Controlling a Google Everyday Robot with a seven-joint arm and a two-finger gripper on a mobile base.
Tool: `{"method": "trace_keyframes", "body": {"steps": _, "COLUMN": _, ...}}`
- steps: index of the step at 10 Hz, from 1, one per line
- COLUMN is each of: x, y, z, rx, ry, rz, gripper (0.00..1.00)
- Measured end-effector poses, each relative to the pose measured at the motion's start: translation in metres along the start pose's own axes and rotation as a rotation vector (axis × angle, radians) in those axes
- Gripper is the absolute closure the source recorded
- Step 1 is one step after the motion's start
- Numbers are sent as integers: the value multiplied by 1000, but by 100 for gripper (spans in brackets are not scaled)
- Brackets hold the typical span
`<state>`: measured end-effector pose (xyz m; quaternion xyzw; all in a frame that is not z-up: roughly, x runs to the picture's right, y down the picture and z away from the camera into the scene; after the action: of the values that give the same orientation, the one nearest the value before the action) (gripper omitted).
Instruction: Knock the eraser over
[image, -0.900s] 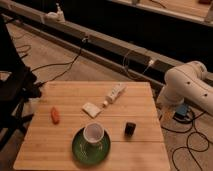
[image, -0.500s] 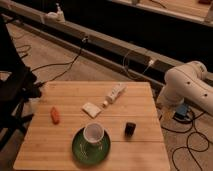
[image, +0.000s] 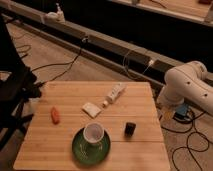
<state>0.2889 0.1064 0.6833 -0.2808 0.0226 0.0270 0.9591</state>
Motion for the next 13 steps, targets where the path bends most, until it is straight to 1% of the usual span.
{"method": "trace_keyframes", "body": {"steps": 6, "x": 0, "y": 0, "z": 0, "rx": 0, "ry": 0, "rz": 0, "gripper": 35}}
{"method": "trace_keyframes", "body": {"steps": 7, "x": 0, "y": 0, "z": 0, "rx": 0, "ry": 0, "rz": 0, "gripper": 37}}
{"method": "trace_keyframes", "body": {"steps": 8, "x": 0, "y": 0, "z": 0, "rx": 0, "ry": -1, "rz": 0, "gripper": 44}}
{"method": "trace_keyframes", "body": {"steps": 10, "x": -2, "y": 2, "z": 3, "rx": -8, "ry": -15, "rz": 7, "gripper": 64}}
{"method": "trace_keyframes", "body": {"steps": 11, "x": -3, "y": 4, "z": 5, "rx": -16, "ry": -31, "rz": 13, "gripper": 76}}
{"method": "trace_keyframes", "body": {"steps": 13, "x": -5, "y": 5, "z": 7, "rx": -21, "ry": -52, "rz": 12, "gripper": 93}}
